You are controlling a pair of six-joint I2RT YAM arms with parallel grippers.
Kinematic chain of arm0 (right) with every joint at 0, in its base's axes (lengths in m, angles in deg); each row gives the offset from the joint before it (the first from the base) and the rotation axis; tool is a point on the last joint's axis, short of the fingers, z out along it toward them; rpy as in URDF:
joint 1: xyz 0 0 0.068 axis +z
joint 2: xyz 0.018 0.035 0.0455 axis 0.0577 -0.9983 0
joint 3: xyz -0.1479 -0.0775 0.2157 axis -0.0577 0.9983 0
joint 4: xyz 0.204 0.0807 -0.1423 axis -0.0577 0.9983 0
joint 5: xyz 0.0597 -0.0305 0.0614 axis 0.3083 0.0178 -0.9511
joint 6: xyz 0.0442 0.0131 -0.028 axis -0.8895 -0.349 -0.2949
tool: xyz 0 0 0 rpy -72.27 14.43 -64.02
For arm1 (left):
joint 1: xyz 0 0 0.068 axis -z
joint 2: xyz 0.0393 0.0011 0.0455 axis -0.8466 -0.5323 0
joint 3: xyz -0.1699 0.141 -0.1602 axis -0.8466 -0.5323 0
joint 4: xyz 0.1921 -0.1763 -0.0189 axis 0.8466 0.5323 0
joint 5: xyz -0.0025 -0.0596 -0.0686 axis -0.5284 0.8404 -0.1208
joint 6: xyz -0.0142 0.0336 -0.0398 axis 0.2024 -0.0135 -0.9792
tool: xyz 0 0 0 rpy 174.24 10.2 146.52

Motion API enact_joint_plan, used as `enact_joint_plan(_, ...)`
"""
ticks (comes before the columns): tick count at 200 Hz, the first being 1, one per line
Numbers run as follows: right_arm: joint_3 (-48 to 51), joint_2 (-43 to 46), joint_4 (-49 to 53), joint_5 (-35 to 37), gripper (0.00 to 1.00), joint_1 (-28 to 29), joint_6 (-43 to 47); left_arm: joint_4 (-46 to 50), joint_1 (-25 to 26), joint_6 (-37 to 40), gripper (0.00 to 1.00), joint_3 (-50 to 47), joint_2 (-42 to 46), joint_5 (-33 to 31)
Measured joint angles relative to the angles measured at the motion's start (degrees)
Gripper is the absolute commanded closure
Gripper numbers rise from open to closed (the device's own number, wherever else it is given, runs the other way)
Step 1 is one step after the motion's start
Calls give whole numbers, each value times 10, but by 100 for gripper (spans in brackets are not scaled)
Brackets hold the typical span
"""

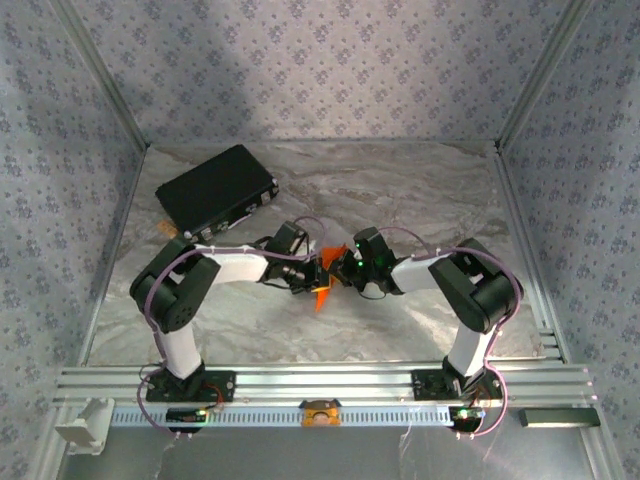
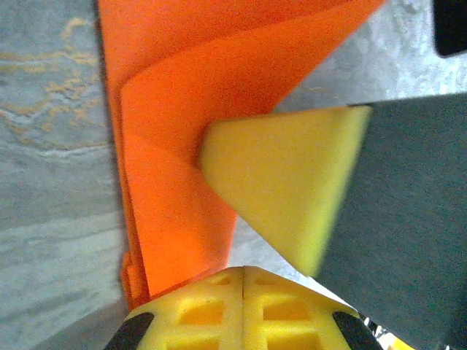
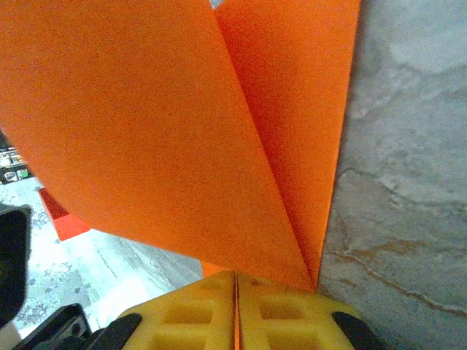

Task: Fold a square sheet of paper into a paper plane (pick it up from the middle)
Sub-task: Fold the wing for the fifth time at the center of the table.

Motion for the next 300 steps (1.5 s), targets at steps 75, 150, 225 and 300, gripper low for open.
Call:
enact_joint_plan(75,-17,9,48,-9,84,-11,56,-10,-2,6,100,-8,-14,-4)
enact_joint_plan(150,-76,60,165,-22,86,-37,204,-39,-5,22,100,-41,-1,20)
enact_joint_plan(225,-86,39,189,-40,88,-2,240,-40,-5,22,100,-41,-1,21)
enact_joint_plan(300,-90,-12,194,-46,88,-13,262,-45,-6,21,100,-44,-1,23)
